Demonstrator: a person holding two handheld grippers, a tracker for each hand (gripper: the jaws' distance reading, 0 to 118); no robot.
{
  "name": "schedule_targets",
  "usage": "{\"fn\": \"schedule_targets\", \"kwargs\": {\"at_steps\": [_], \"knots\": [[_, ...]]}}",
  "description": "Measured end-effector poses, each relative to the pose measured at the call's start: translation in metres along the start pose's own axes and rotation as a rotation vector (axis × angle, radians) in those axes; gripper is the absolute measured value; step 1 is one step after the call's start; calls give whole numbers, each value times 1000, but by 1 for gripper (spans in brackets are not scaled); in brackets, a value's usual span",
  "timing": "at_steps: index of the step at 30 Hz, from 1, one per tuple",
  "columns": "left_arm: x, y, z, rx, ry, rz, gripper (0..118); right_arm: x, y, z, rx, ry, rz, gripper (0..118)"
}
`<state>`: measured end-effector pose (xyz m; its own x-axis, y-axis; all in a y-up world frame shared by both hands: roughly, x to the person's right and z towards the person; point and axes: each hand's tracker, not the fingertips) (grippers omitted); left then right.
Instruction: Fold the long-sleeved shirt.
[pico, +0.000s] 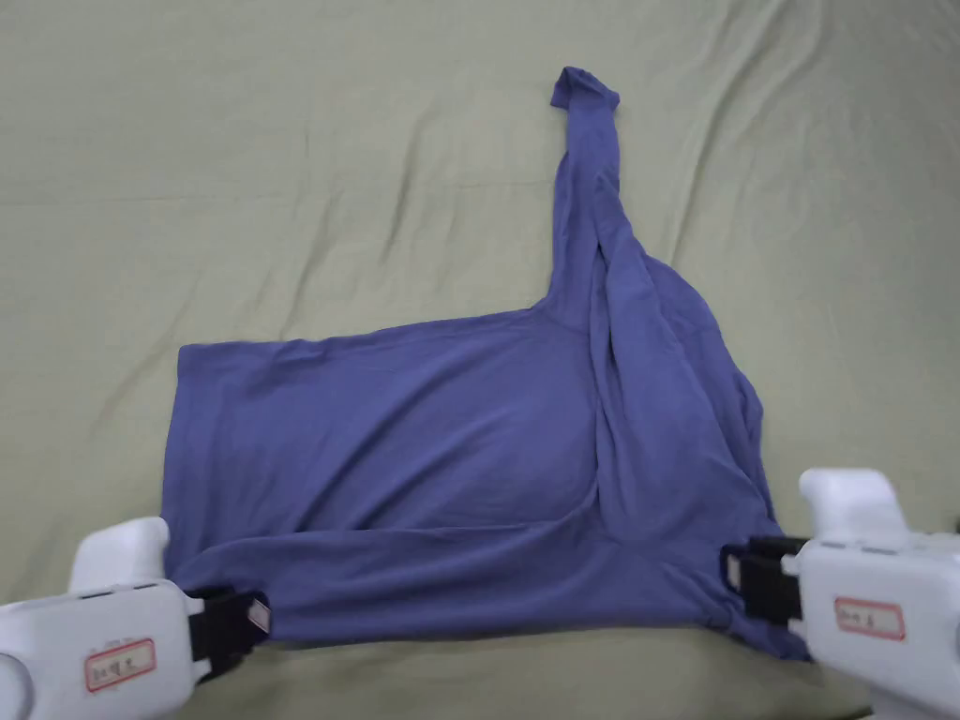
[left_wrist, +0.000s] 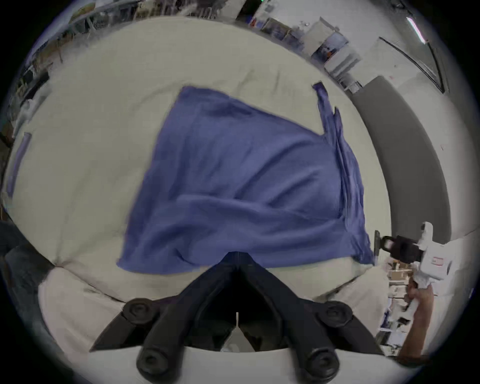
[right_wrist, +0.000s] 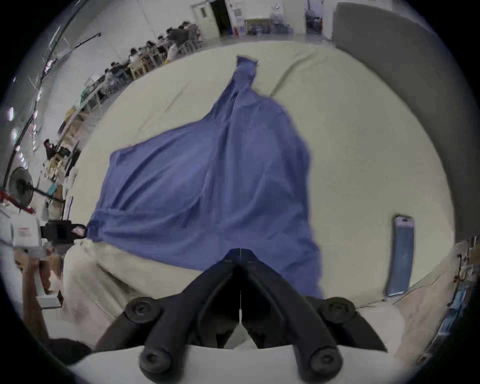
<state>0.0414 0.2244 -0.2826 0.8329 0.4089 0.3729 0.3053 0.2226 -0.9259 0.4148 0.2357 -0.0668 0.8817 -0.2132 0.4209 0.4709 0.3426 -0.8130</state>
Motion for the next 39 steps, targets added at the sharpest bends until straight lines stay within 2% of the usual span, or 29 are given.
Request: {"fn": "schedule_targets", "kwargs": {"at_steps": [2, 6, 10, 18, 25, 27, 28, 29, 32, 35, 37, 38, 39], "knots": [[4, 4, -1, 2, -8, 26, 0, -5, -2, -12, -25, 47, -12, 3], [-11, 44, -4, 56, 25, -23, 0, -13, 7, -19, -28, 46, 28, 3], [7, 54, -2, 75, 9, -13, 0, -15, 17, -20, -27, 55, 48, 3], [27, 88, -8, 115, 26, -10, 0, -11, 24, -33, -51, 70, 37, 3], [11, 132, -8, 189, 100, 19, 0, -13, 31, -37, -66, 88, 45, 3], [11, 145, -4, 207, 99, 19, 0, -10, 41, -36, -63, 133, 15, 3], [13, 150, -2, 220, 98, 15, 0, -8, 54, -34, -54, 174, 9, 3], [16, 153, 0, 238, 92, 10, 0, -8, 74, -32, -39, 167, 29, 3], [23, 159, 5, 262, 85, -3, 0, -12, 159, -35, 73, 108, 150, 3], [28, 162, 8, 261, 79, -15, 0, -10, 266, -57, 179, 106, 158, 3], [30, 161, 10, 260, 84, -16, 0, -6, 339, -84, 221, 54, 140, 3], [30, 161, 11, 259, 85, -16, 0, -1, 378, -103, 221, 36, 112, 9], [29, 162, 11, 256, 86, -17, 0, 3, 409, -119, 202, -3, 95, 69]]}}
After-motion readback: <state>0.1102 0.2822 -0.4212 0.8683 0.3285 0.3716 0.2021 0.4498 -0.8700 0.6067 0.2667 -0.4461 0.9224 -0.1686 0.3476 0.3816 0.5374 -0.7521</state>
